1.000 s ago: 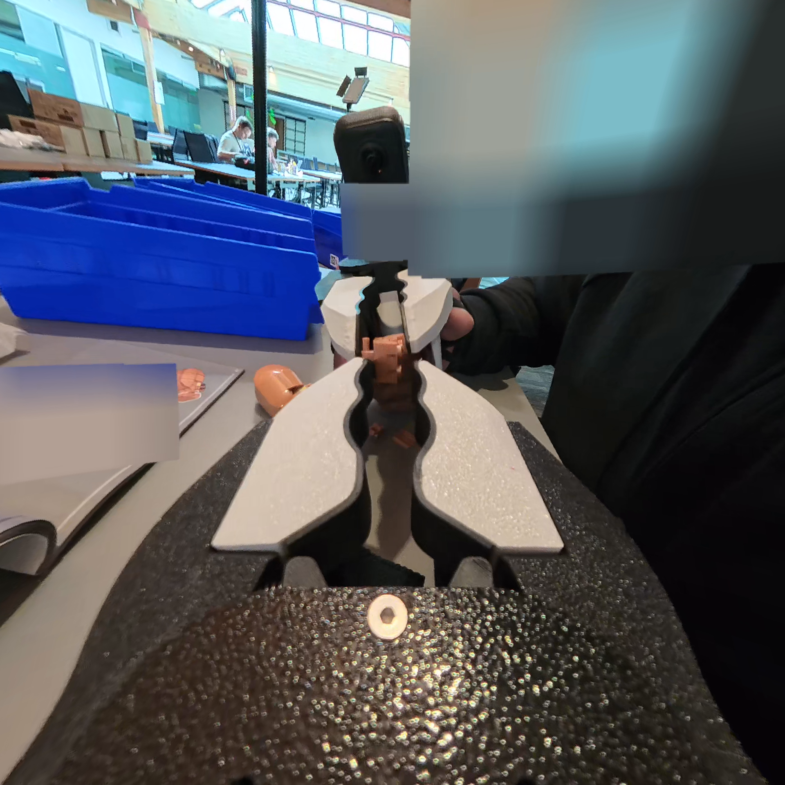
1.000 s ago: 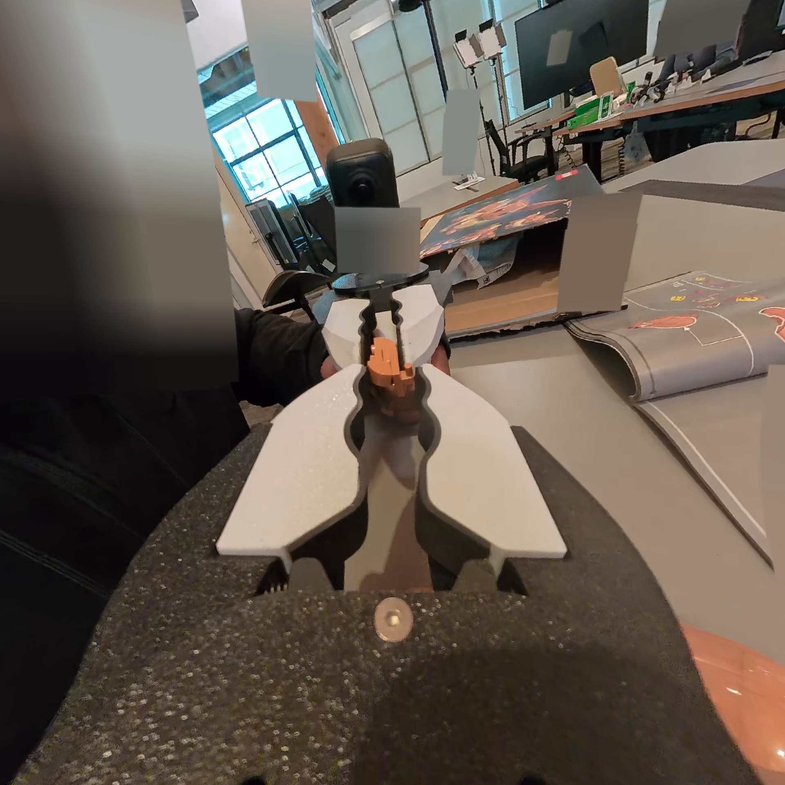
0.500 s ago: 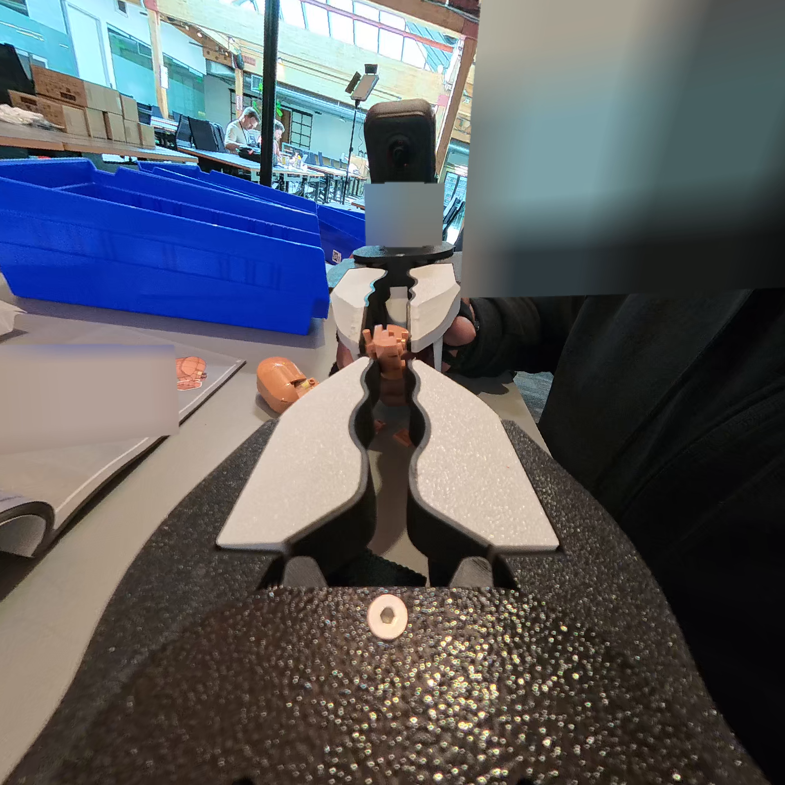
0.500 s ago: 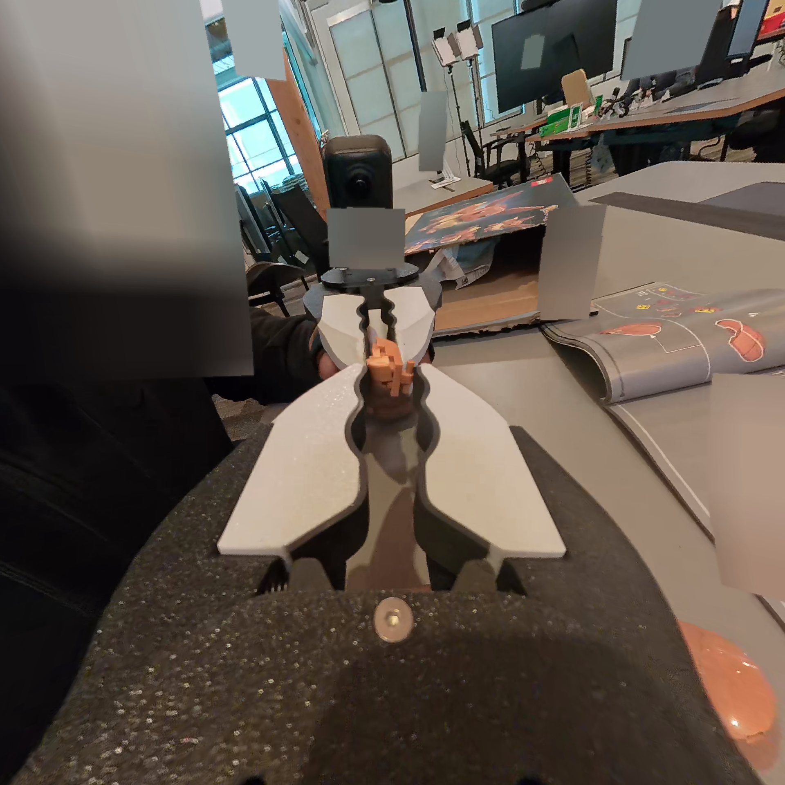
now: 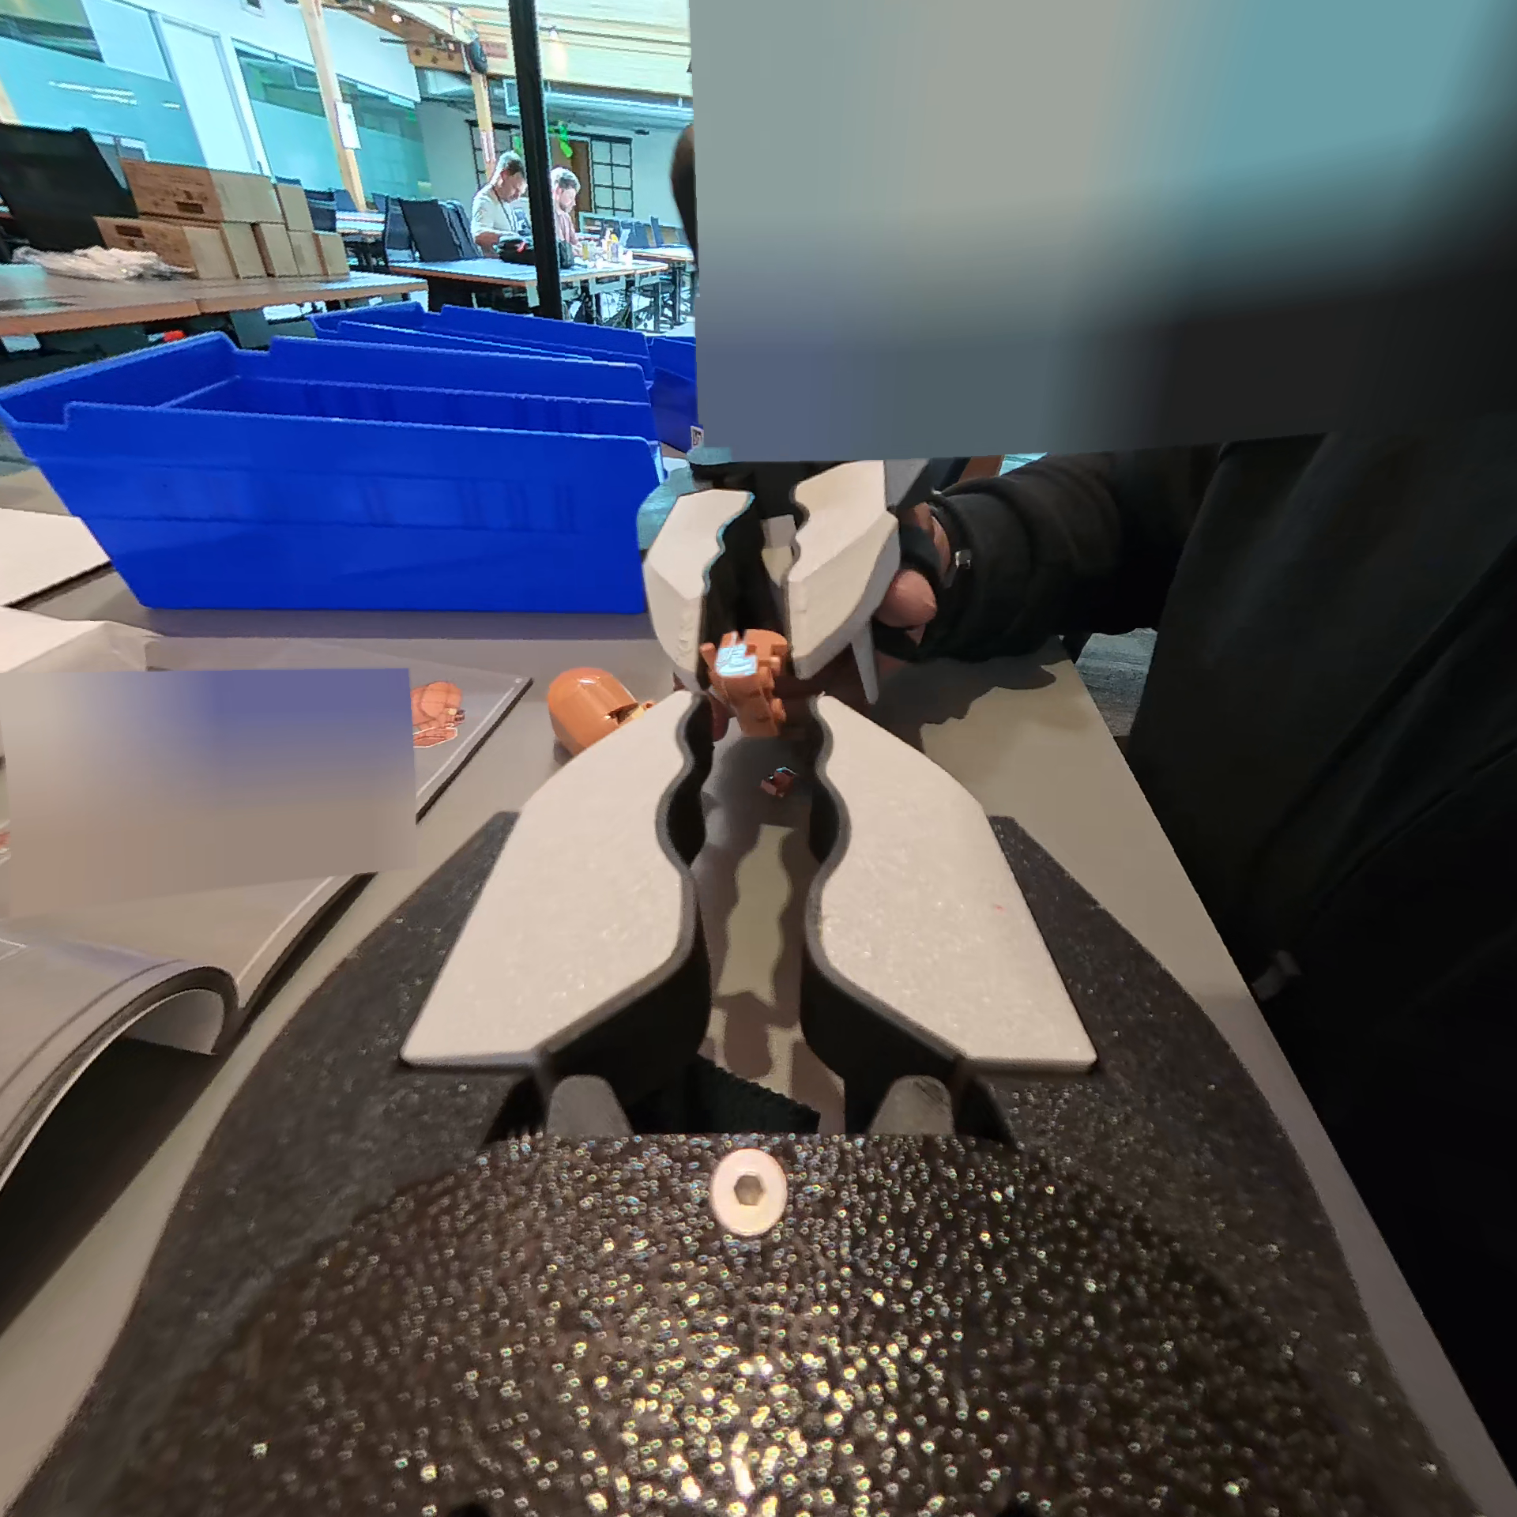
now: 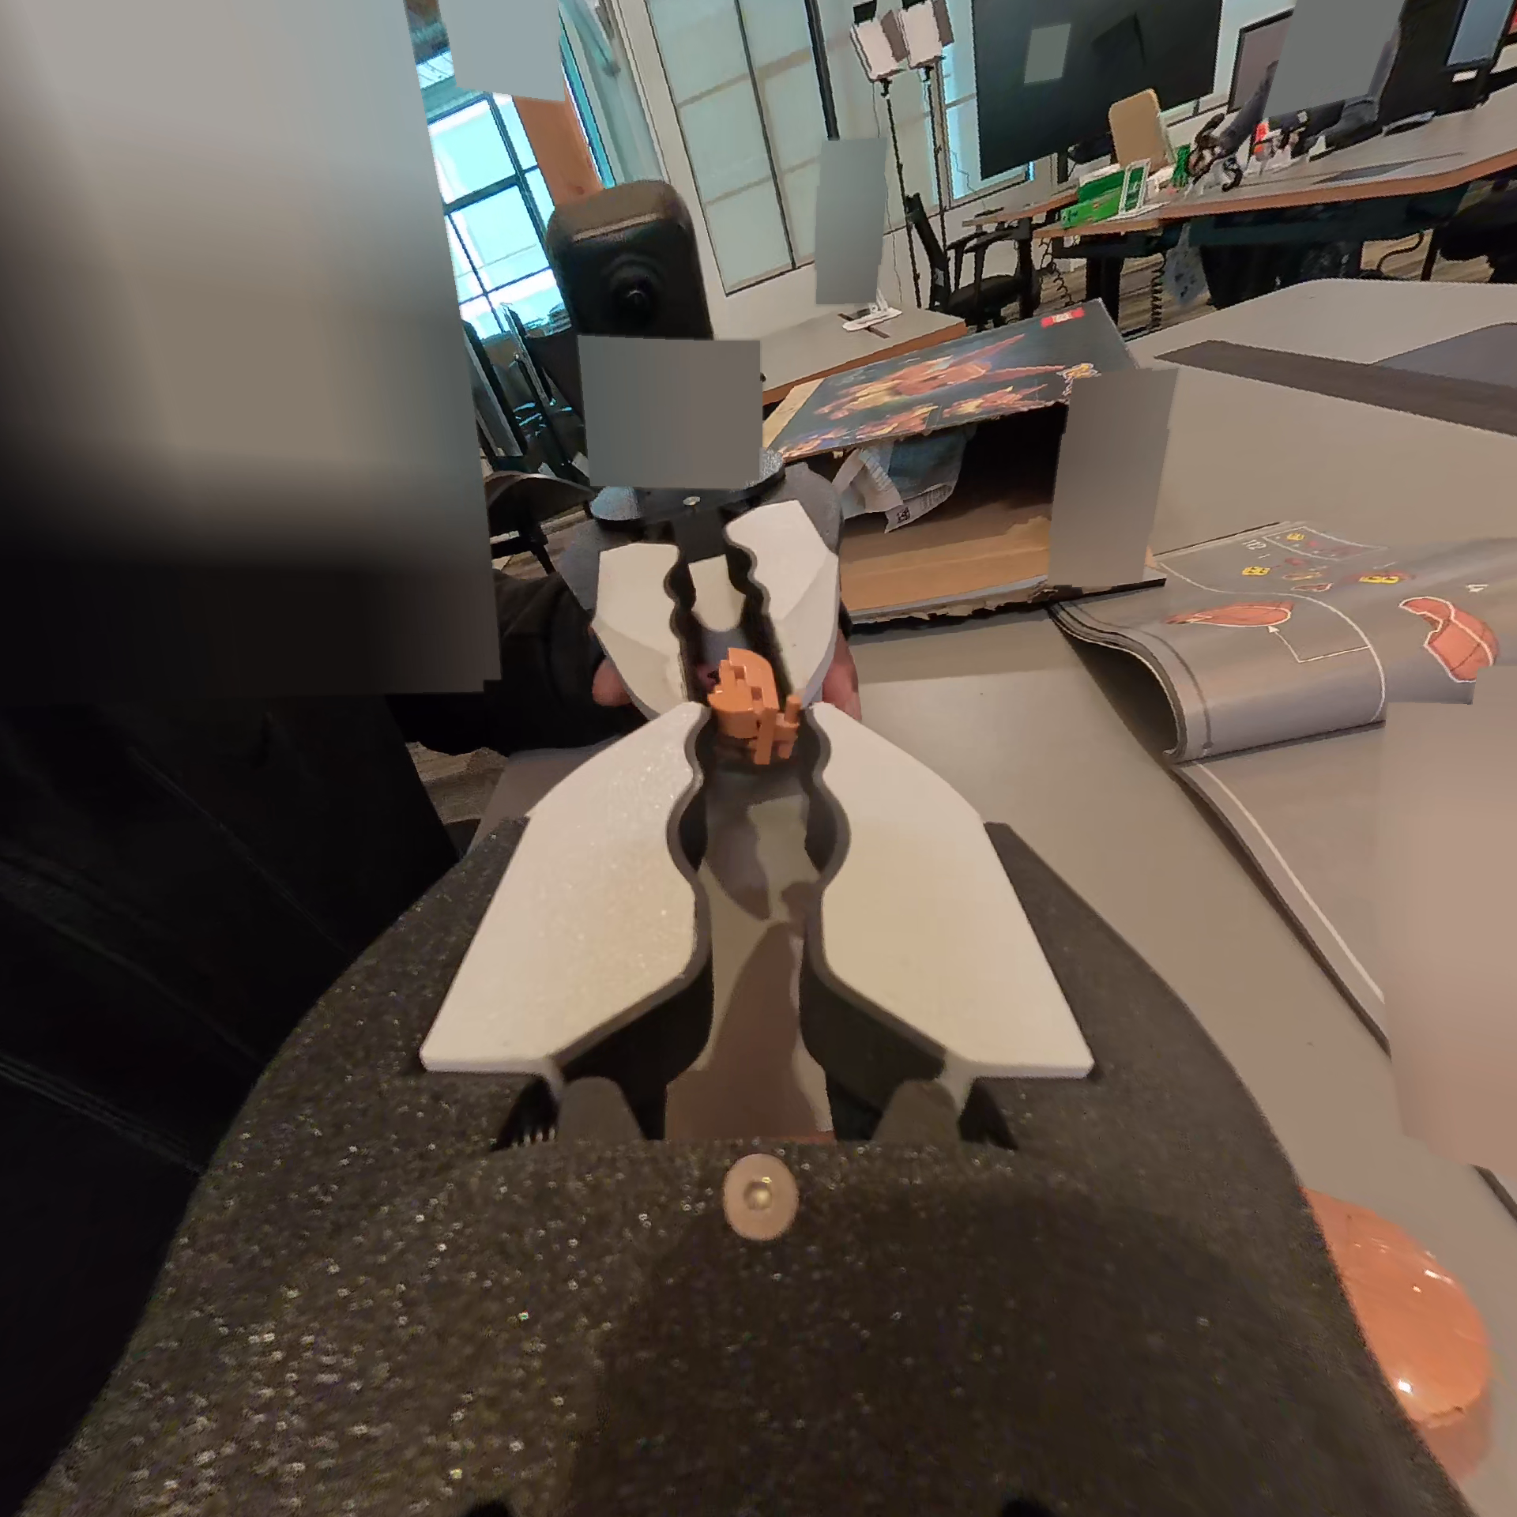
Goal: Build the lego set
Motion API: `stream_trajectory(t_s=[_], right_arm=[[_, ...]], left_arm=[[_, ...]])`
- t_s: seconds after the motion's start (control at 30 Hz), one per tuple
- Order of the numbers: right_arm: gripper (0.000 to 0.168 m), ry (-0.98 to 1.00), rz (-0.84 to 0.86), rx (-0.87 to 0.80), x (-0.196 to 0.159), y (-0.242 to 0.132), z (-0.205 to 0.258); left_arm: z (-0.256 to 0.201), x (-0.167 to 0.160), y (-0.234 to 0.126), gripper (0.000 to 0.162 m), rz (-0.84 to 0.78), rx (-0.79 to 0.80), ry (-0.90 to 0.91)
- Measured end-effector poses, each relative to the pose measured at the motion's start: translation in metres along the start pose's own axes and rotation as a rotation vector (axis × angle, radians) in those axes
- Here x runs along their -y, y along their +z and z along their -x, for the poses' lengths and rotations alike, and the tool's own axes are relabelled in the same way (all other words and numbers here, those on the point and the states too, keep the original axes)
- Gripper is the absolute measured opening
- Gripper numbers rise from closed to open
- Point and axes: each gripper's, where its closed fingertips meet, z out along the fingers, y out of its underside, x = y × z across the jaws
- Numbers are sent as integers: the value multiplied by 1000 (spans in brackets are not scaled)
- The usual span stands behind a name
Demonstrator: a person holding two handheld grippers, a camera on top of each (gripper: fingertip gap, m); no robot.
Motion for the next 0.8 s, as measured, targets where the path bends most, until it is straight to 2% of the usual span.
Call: stream_trajectory(t_s=[0.4,0.6,0.8], right_arm=[[19,-179,45,-104,-5,4,-2],[19,-290,85,-139,-9,5,0],[19,-316,147,-145,-19,5,-2]], left_arm=[[2,0,1,13,-21,2,-59],[0,-5,0,12,0,1,-2],[0,-14,1,13,71,32,107]])
